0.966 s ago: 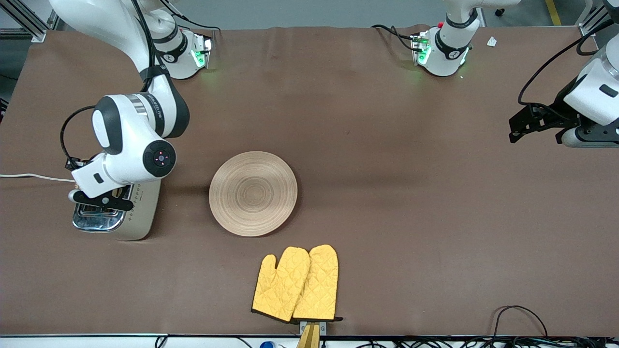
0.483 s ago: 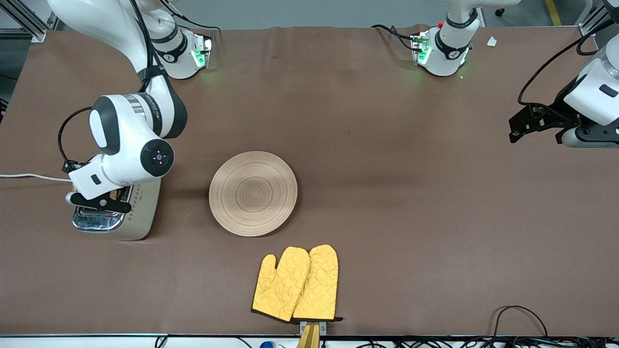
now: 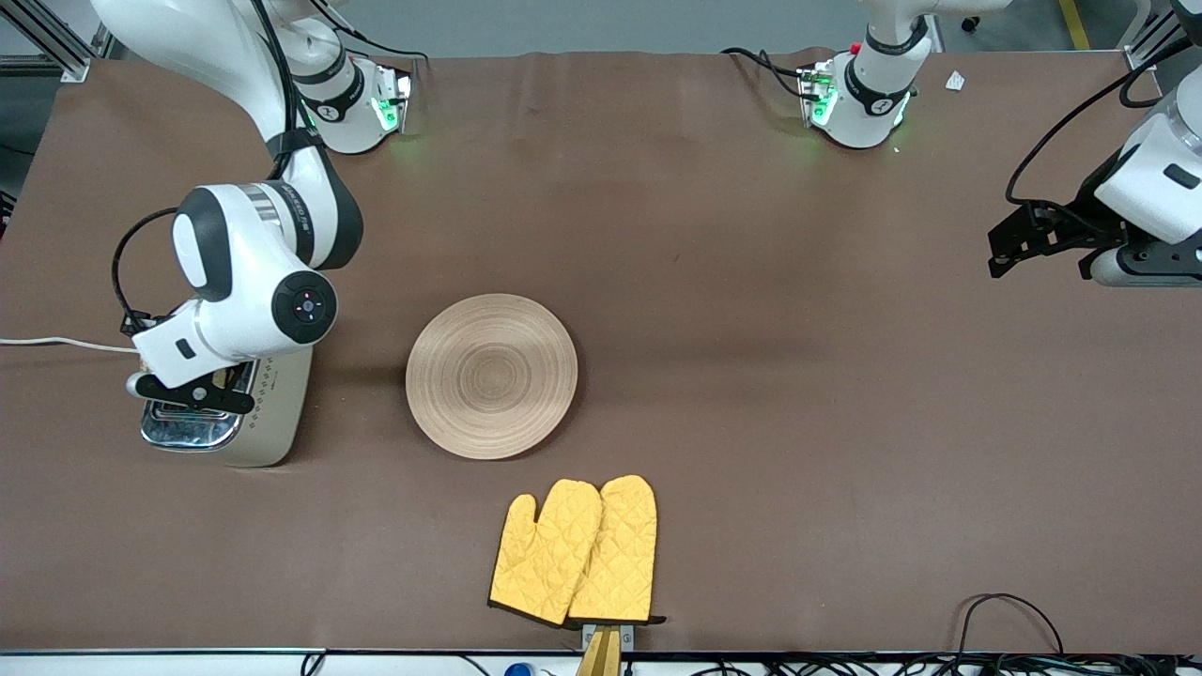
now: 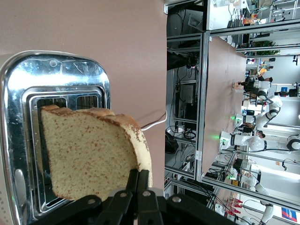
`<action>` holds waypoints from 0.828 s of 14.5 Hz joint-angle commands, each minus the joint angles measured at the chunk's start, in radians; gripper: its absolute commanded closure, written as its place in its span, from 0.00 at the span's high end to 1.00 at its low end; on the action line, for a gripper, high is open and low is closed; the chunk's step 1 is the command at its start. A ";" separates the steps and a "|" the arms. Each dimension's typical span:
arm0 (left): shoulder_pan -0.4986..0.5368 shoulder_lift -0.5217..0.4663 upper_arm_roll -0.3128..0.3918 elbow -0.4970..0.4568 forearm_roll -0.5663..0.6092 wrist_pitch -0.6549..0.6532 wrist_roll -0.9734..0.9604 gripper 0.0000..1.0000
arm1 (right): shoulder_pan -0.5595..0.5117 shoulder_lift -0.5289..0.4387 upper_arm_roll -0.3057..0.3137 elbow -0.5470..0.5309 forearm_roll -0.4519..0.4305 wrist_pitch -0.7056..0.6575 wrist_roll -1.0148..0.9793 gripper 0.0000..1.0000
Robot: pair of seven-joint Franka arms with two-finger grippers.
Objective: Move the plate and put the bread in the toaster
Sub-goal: 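Lower the bread edge-first into a toaster slot with the right gripper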
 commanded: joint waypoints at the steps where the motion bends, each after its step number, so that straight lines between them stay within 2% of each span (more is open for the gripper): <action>1: 0.001 0.006 -0.005 0.018 0.018 0.001 0.012 1.00 | -0.011 -0.023 0.011 -0.031 -0.015 0.011 0.018 0.01; 4: 0.001 0.006 -0.005 0.018 0.018 0.001 0.012 1.00 | -0.020 0.013 0.011 -0.036 -0.015 0.049 0.053 0.01; 9: 0.001 0.006 -0.005 0.018 0.018 0.001 0.012 1.00 | -0.024 0.039 0.011 -0.103 -0.013 0.140 0.133 0.01; 11: 0.001 0.006 -0.005 0.018 0.018 0.001 0.012 1.00 | -0.017 0.039 0.011 -0.100 -0.013 0.126 0.126 0.10; 12: 0.001 0.006 -0.005 0.018 0.018 0.001 0.012 1.00 | -0.011 0.037 0.011 -0.094 -0.012 0.117 0.130 0.24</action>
